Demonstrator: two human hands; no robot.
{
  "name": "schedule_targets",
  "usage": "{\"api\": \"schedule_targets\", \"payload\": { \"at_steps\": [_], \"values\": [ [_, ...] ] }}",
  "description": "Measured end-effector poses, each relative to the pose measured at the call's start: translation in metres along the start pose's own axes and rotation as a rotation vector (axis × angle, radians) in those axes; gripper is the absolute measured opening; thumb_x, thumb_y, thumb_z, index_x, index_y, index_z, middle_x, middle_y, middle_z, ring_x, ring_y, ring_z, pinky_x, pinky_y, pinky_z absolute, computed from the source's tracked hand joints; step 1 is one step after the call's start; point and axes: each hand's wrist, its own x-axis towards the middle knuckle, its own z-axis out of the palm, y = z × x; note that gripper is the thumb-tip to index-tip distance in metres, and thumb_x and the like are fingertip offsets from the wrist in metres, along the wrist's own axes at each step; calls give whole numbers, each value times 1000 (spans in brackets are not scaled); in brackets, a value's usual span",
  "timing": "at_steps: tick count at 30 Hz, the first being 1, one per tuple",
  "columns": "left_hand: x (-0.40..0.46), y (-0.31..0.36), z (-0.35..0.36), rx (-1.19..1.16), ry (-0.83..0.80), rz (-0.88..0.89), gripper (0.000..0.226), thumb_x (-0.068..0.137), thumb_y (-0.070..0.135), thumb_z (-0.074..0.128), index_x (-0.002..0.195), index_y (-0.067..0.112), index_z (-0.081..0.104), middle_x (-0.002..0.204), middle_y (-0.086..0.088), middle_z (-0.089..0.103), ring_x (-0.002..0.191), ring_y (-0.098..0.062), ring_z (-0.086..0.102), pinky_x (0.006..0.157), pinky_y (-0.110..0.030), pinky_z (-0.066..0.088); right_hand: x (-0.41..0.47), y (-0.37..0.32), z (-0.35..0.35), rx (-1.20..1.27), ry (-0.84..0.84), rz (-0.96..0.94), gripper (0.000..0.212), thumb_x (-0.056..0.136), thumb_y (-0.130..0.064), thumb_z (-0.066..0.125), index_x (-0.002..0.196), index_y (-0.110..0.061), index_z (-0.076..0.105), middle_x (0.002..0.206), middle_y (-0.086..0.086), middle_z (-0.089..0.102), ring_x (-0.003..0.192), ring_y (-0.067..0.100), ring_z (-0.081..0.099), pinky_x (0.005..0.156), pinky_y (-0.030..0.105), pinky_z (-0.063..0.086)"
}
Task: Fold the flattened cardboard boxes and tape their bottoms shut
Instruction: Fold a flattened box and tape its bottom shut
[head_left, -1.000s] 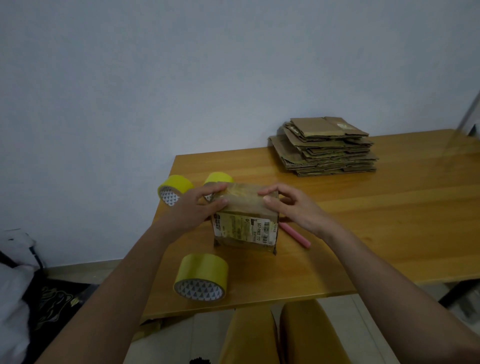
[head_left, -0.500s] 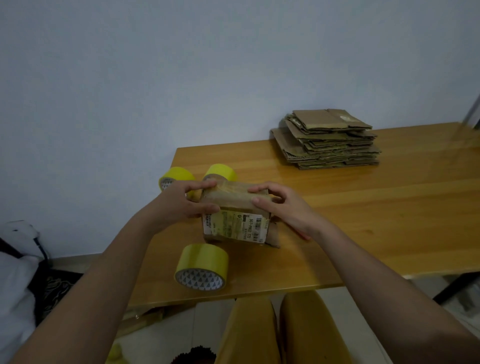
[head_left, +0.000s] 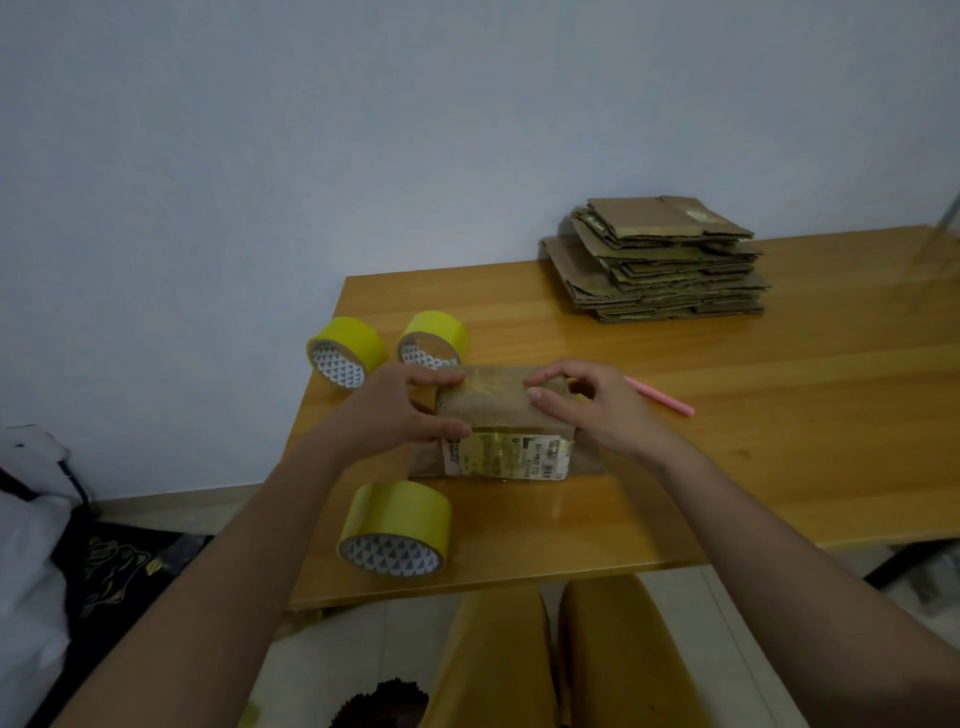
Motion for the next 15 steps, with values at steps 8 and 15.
{"api": "schedule_targets", "payload": {
  "at_steps": [8,15],
  "values": [
    [4,-3,-4,226,60,15,84,53,53,78,132,31,59,124,8,48,96,-14,60,74,-21,51,9,-27,23,-509,129,-222,12,90,-22,66,96,-18,75,112,-6,58,105,8,45,88,26,40],
    [-22,-9,-16,44,-14,-89,86,64,47,79,141,46,41,131,12,48,102,-8,63,78,-24,55,-3,-14,48,-390,203,-283,21,97,-25,57,98,-13,74,106,-5,64,102,11,53,85,31,47]
  ]
}}
